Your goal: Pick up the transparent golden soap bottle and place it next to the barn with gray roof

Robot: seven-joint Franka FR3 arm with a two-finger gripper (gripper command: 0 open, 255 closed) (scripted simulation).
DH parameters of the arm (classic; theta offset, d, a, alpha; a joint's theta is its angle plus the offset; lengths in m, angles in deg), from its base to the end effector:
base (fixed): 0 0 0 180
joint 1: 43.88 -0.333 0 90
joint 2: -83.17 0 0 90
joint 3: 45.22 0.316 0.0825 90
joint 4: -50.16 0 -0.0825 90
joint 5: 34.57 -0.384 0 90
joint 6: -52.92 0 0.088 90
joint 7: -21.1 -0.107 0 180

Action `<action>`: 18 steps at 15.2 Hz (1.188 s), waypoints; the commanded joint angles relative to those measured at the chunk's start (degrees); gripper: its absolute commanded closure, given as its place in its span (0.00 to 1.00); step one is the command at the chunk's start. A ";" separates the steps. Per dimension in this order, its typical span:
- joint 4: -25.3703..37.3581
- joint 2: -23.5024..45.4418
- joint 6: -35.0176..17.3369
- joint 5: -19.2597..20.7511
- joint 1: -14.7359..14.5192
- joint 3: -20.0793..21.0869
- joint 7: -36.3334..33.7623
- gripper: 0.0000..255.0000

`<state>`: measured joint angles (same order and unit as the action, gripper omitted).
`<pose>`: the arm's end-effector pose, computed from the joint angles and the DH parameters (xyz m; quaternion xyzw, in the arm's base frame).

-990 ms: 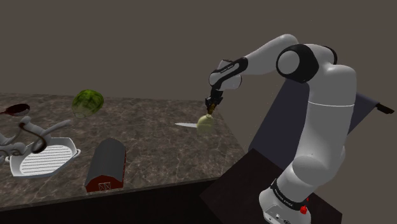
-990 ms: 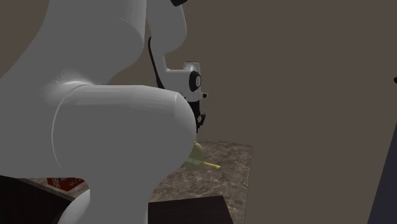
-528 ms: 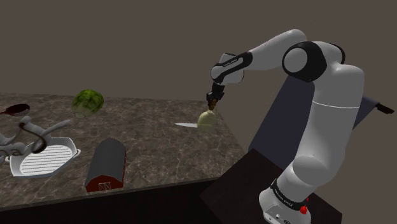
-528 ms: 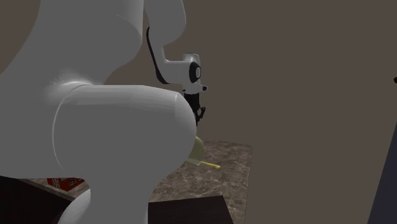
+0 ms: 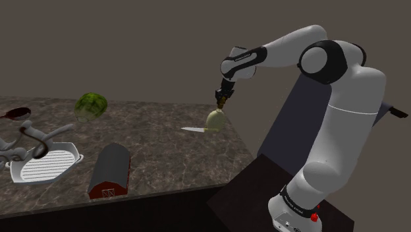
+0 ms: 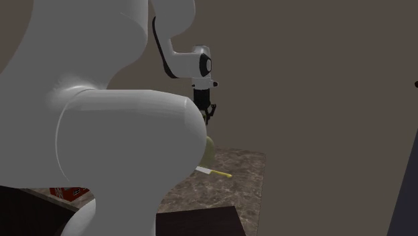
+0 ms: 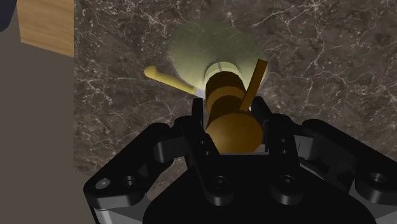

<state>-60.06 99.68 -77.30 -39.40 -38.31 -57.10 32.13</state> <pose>0.5942 -0.1781 0.3511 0.9964 -0.0769 0.0340 0.0045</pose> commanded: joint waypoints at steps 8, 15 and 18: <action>3.21 -3.06 6.18 0.99 -0.20 -0.34 -0.66 1.00; 6.33 -4.87 11.06 1.57 -0.30 -0.49 -1.07 1.00; 7.87 -5.48 13.19 1.77 -0.32 -0.54 -1.21 1.00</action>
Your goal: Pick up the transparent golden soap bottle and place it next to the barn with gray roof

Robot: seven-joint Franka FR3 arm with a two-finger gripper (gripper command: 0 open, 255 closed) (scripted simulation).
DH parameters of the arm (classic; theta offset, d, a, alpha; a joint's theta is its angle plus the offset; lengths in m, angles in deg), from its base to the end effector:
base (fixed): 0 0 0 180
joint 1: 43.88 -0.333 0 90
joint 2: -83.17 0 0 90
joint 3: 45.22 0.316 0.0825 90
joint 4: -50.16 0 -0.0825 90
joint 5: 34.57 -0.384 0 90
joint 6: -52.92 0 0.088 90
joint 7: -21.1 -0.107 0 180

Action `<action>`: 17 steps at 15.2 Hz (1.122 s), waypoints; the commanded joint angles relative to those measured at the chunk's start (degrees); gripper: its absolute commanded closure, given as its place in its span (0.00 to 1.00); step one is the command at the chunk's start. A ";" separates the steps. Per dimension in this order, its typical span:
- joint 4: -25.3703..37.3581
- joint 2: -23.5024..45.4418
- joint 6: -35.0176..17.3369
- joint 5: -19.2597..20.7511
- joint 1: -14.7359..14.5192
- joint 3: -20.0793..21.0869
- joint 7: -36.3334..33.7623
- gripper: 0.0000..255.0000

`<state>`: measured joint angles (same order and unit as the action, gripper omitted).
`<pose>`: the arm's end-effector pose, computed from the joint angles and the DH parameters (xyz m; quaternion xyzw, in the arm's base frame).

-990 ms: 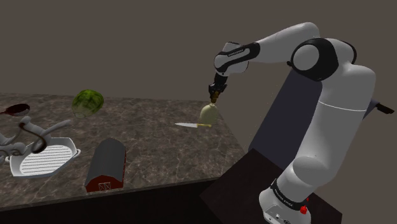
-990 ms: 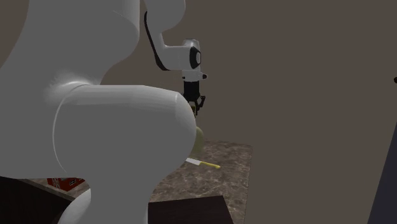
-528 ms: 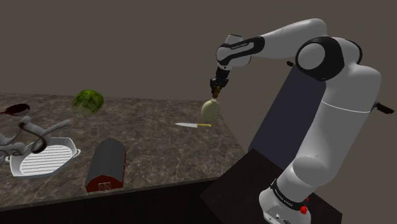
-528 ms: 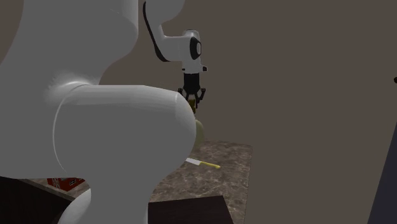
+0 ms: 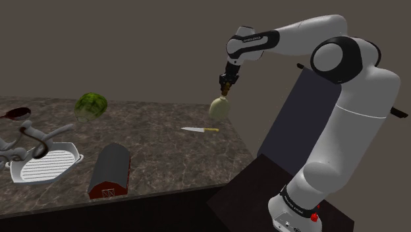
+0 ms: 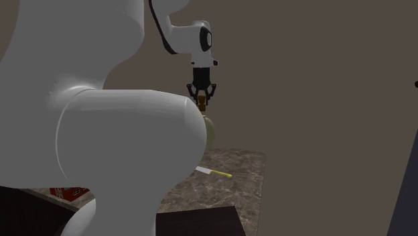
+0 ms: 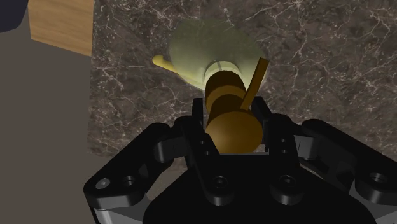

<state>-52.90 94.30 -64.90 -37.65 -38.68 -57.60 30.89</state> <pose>0.5942 -0.1777 0.4464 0.9964 -0.0769 0.0340 0.0046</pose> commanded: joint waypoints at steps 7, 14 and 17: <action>4.81 -1.12 5.88 0.36 0.03 -0.12 -0.21 1.00; 9.68 -1.52 11.14 0.51 0.08 -0.19 -0.35 1.00; 12.02 -1.50 13.46 0.53 0.13 -0.22 -0.38 1.00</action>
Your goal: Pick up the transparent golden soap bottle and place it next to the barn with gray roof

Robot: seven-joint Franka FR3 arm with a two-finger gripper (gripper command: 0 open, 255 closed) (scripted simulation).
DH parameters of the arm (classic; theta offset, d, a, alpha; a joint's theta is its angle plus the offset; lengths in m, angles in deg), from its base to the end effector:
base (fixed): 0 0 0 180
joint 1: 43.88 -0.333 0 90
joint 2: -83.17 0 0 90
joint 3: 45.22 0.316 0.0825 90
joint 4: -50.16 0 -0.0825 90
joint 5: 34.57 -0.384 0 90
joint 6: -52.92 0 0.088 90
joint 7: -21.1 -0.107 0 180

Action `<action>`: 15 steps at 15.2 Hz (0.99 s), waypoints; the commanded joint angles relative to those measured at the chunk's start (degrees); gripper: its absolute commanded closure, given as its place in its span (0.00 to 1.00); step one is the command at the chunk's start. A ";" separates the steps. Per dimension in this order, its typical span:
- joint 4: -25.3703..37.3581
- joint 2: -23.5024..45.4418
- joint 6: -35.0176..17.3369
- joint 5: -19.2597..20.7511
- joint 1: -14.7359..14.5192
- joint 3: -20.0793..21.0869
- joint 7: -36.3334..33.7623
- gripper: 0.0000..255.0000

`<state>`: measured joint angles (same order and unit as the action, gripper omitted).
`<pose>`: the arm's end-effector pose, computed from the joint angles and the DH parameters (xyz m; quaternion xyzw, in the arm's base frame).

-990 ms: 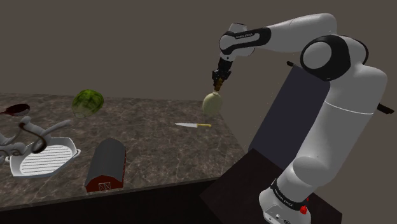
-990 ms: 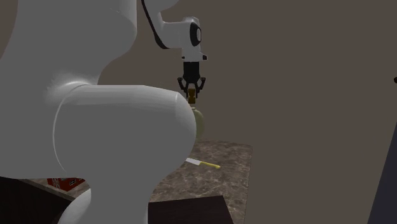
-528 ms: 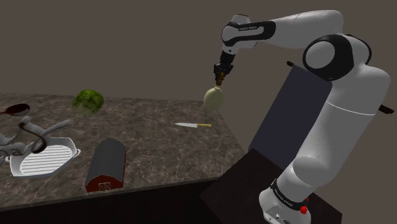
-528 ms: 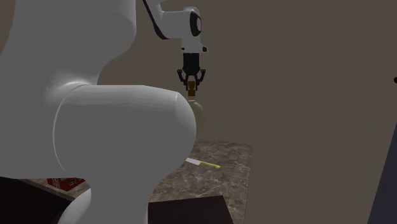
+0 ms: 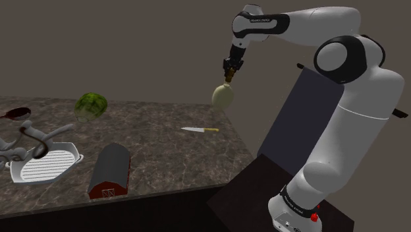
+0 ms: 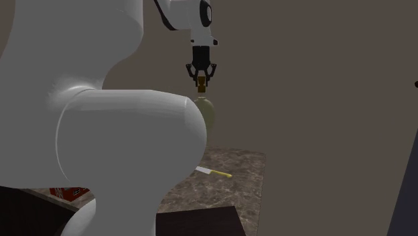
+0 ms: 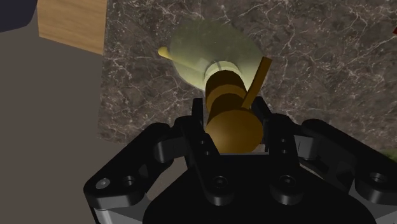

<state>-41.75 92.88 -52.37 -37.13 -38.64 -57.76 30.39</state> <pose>0.5955 -0.1774 0.5352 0.9964 -0.0770 0.0339 0.0046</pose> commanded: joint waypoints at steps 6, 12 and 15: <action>-1.62 -3.03 1.25 1.27 -3.11 1.99 -5.30 1.00; -5.03 -5.81 0.57 2.60 -7.56 5.50 -13.45 1.00; -5.76 -6.43 0.49 3.06 -9.69 7.34 -17.51 1.00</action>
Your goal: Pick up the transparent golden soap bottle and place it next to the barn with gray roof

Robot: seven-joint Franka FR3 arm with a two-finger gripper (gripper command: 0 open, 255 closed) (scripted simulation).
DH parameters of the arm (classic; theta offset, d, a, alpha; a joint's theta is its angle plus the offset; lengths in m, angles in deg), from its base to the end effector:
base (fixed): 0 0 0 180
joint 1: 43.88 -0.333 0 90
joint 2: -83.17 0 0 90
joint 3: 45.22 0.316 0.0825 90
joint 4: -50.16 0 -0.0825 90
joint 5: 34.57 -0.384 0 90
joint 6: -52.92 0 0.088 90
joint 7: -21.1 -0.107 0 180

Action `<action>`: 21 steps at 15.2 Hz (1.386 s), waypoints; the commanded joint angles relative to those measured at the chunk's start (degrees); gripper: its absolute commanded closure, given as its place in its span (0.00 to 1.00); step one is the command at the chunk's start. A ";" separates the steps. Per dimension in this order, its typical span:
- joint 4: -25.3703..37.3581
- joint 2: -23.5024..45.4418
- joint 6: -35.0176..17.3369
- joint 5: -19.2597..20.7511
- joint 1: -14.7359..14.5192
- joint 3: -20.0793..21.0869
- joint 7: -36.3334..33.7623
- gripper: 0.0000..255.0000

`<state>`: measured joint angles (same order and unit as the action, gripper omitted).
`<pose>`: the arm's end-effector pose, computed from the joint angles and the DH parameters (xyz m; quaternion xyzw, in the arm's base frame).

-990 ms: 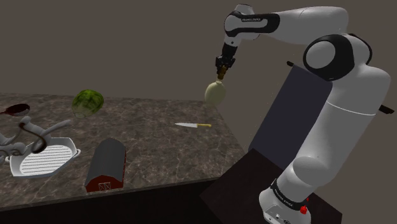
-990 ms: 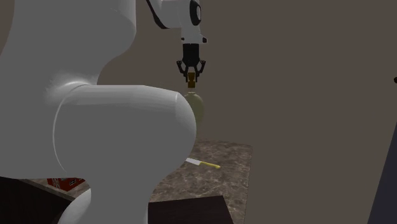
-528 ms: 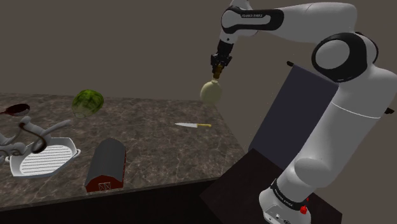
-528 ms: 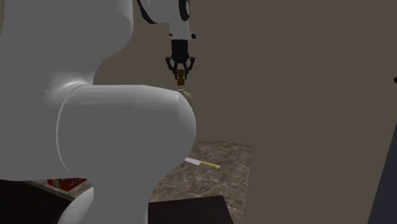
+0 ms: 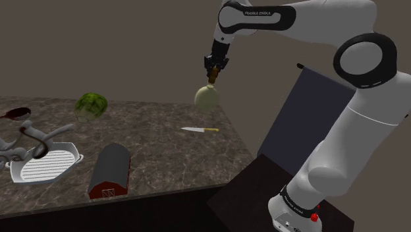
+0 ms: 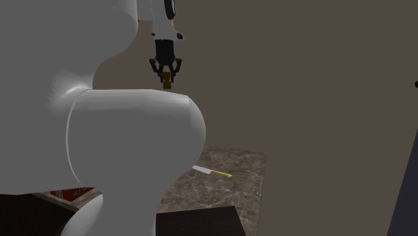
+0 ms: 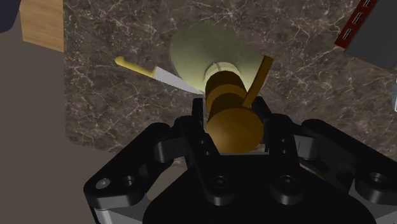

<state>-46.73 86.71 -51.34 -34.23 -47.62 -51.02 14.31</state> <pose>0.5890 -0.0202 0.5542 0.9965 -0.0763 0.0338 0.0046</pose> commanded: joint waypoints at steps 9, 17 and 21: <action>0.87 0.92 0.15 1.29 -6.99 6.12 -13.45 1.00; 7.36 5.81 2.12 2.67 -12.80 10.55 -23.80 1.00; 13.21 10.08 3.99 3.79 -16.21 12.60 -29.20 1.00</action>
<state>-34.91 95.84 -47.81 -30.73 -62.89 -38.98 -13.29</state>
